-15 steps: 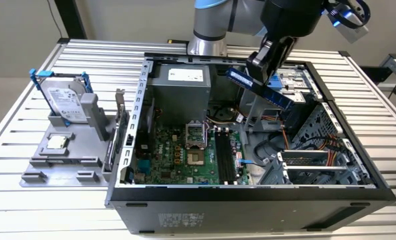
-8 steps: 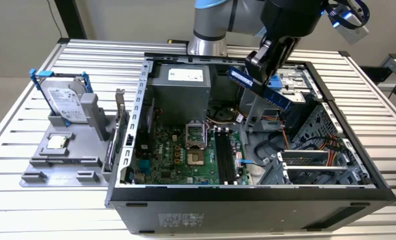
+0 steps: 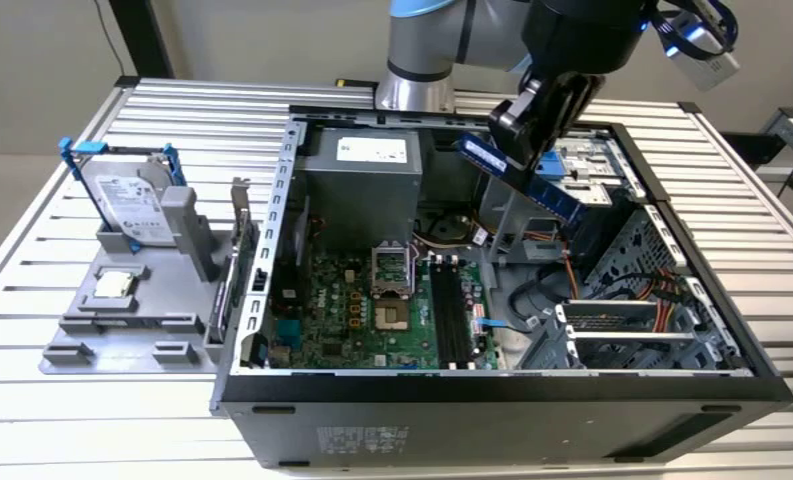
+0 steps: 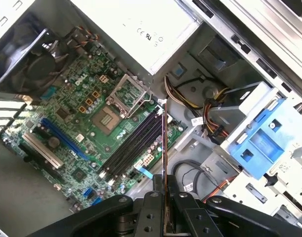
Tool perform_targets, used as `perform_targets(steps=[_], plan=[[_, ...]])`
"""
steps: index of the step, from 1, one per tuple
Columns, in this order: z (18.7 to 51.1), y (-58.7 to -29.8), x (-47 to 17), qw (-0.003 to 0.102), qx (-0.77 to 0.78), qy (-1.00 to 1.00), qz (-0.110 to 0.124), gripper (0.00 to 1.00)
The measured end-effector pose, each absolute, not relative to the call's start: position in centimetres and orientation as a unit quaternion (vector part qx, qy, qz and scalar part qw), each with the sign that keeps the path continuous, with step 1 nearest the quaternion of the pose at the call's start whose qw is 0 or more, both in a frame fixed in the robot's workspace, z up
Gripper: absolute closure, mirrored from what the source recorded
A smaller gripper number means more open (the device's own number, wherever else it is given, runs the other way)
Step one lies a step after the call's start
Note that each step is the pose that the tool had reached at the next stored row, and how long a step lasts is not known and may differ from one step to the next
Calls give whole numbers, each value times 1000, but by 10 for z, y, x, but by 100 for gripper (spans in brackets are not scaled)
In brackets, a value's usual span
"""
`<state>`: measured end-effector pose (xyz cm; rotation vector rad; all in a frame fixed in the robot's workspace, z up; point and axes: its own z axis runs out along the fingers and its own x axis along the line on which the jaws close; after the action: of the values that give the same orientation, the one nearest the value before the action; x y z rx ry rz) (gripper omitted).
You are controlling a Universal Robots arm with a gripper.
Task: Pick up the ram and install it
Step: 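Insert the ram into the slot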
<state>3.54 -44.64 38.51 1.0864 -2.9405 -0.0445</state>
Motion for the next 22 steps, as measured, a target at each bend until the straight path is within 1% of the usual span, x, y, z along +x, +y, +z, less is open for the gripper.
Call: perform_targets(steps=[22], plan=[[385,-446,35,2,281,-960,-14,100]])
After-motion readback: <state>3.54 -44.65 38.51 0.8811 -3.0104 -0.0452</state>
